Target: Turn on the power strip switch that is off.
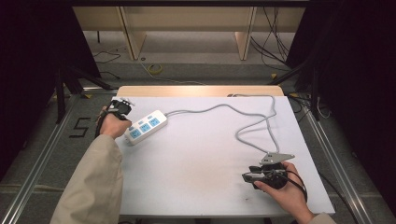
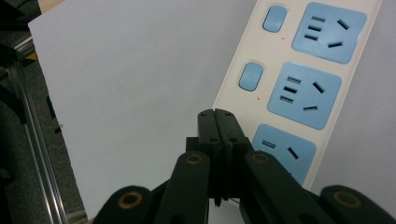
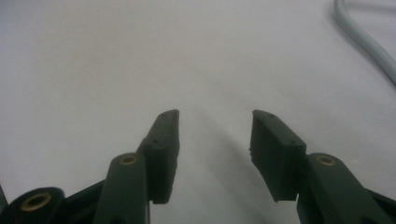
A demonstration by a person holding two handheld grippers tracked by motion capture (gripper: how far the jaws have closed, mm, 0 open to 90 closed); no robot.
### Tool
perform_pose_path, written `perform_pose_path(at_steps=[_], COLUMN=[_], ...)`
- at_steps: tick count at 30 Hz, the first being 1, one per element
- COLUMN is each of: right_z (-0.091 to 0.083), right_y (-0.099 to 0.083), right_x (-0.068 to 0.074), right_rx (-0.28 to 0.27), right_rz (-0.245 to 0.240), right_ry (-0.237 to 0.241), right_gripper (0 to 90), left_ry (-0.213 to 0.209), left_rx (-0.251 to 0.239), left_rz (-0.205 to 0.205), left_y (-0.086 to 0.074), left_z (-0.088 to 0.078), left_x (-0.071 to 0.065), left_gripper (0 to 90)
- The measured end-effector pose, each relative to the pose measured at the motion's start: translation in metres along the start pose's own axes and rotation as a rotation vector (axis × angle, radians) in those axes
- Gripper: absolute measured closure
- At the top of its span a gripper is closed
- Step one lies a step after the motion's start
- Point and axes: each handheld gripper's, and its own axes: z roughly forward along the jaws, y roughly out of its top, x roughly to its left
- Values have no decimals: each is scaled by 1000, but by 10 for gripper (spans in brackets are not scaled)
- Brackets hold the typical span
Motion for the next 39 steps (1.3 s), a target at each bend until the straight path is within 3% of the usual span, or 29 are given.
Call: perform_pose_path(at_steps=[39], right_z=[0], right_y=[0], right_x=[-1], right_rx=[1], right_rz=[-1], right_ry=[0], right_gripper=[532], left_ry=[-13], left_rx=[31], left_rz=[16], left_y=[2], left_z=[13], left_x=[-4], left_gripper=[896])
